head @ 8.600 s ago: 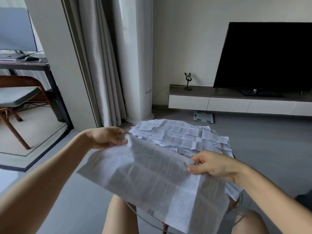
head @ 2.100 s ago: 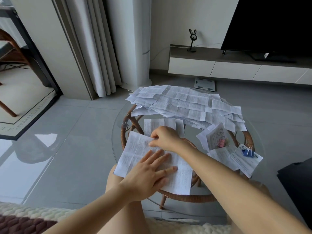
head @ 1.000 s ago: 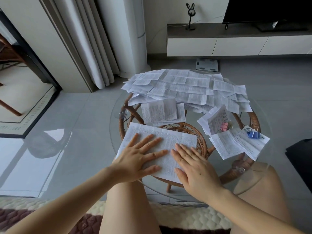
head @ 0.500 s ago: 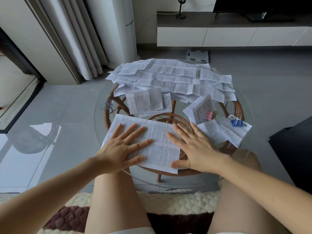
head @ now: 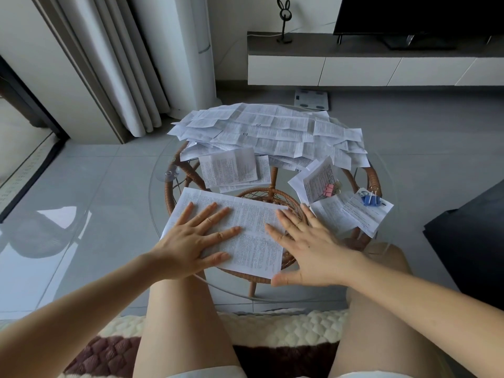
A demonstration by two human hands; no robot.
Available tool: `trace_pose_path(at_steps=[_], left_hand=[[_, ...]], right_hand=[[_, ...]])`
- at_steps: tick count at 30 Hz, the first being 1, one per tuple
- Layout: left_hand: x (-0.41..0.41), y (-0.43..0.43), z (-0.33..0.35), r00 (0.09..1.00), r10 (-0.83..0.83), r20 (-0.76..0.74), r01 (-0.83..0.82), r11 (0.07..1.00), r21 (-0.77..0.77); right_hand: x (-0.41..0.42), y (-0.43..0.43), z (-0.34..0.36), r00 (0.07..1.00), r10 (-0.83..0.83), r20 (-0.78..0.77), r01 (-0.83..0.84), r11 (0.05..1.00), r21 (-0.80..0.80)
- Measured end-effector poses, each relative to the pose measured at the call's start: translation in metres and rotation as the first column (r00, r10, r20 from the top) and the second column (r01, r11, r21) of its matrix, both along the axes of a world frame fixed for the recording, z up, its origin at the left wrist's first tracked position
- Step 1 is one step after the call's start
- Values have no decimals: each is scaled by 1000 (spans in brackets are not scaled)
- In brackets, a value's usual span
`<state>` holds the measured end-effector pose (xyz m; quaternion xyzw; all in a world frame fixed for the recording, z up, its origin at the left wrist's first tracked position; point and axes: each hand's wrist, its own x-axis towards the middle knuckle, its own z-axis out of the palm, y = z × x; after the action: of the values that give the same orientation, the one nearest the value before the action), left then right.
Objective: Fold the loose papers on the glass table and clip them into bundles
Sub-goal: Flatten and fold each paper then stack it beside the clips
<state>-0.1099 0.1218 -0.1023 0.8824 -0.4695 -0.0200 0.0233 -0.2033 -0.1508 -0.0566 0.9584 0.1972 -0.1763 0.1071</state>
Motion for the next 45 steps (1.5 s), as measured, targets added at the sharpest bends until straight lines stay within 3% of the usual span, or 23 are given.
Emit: trace_pose_path(at_steps=[2,6,8,11,16,22,25,30,34,37,41,43,45], left_hand=[[1,-1,0,1000,-23,-8,23,1000,-1],[0,-3,7,999,-44,-32,45,998,32],[-8,-7,16,999,-13,51,13,1000,13],[-41,-16,16,979,28,204,9,984,-176],[-88,-19,6,973,123,196,-107,990,-90],[-101,-22,6,972,154,176,-123,977,-174],[-106,-21,7,989,67,132,-30,965,-262],[-101,-15,13,967,-114,-229,24,932,-361],[-95,-14,21,871,-123,-476,-121,885,-450],[-92,-18,31,806,-33,-591,-260,877,-404],[-84,-21,33,753,109,-649,-472,777,-417],[-77,-20,25,758,292,-584,-606,647,-463],[-71,-17,21,704,497,-508,-710,497,-498]], right_hand=[[-17,0,-3,994,41,98,-47,997,55],[-51,-7,-8,995,78,68,-88,984,155],[-64,-7,-10,984,130,123,-152,971,183],[-64,-1,-9,961,125,246,-193,941,276],[-42,4,-19,952,134,274,-183,970,160],[-70,18,-27,893,129,431,-323,852,413],[-86,15,-27,879,151,452,-371,812,450],[-80,-12,-20,928,-34,370,-220,753,621],[-67,-13,-2,970,-237,-59,184,553,813],[-37,-9,3,910,-375,-175,328,396,858],[-3,1,-3,860,-487,-152,400,460,792],[7,5,-5,842,-522,-135,440,523,730],[11,8,0,830,-553,-75,446,576,685]])
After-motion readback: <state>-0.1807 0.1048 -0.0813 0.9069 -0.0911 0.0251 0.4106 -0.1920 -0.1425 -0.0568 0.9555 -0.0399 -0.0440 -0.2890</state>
